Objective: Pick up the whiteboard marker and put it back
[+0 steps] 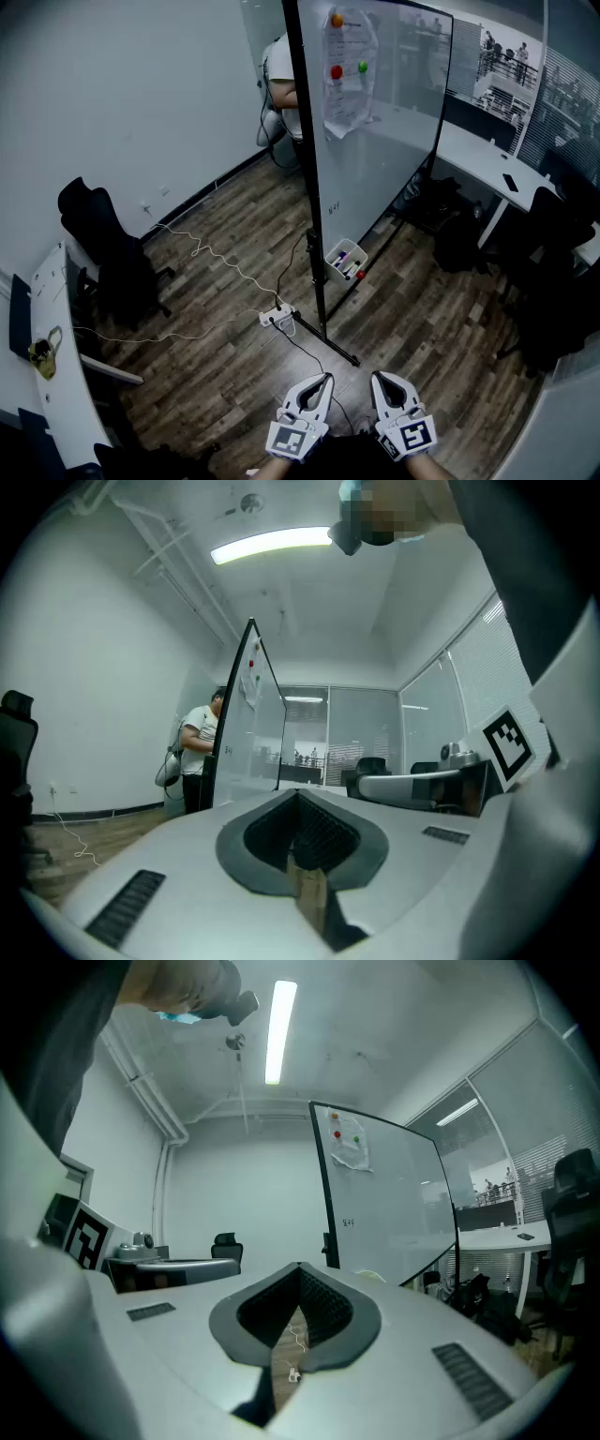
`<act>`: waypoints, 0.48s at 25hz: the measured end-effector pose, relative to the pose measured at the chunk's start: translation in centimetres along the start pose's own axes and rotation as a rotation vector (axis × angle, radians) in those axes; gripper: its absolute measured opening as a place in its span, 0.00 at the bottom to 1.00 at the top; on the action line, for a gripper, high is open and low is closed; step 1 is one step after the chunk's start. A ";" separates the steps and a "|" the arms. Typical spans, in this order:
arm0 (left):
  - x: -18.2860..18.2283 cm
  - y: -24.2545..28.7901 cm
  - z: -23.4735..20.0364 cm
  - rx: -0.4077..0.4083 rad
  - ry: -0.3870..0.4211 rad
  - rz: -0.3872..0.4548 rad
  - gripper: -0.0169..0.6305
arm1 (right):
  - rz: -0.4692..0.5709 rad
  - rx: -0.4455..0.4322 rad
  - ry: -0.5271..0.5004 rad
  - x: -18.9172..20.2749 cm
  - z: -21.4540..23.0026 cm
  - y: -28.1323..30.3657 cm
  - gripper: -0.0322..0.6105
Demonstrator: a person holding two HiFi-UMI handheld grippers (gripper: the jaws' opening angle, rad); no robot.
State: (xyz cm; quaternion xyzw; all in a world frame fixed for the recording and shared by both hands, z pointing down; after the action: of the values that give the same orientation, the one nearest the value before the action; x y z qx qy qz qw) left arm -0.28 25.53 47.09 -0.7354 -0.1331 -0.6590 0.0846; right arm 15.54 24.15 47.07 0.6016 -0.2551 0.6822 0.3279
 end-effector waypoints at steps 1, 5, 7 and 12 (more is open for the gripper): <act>0.0 -0.1 0.0 0.000 0.000 0.001 0.04 | 0.001 0.002 0.001 0.0 -0.1 0.0 0.07; 0.0 -0.4 -0.4 -0.001 -0.003 -0.001 0.04 | 0.001 0.010 0.001 0.0 -0.4 0.1 0.07; 0.0 -0.5 -0.6 -0.001 -0.007 -0.002 0.04 | 0.000 0.013 -0.001 0.1 -0.6 0.1 0.07; 0.0 -0.8 -0.9 0.003 -0.008 -0.002 0.04 | 0.011 0.020 0.010 0.2 -0.9 0.3 0.07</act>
State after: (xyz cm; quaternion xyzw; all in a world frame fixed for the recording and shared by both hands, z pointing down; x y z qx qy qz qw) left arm -1.39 26.01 47.12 -0.7377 -0.1353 -0.6560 0.0846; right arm 14.74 24.70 47.18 0.5999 -0.2500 0.6897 0.3192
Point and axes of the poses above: the fingertips, and each gripper's own axes: y forward along the fingers, z to its right, x out of its underside, the point moved 6 cm from there along -y, backward along the fingers, and after that the axes turned 10 degrees about -x, right-handed, at the moved point
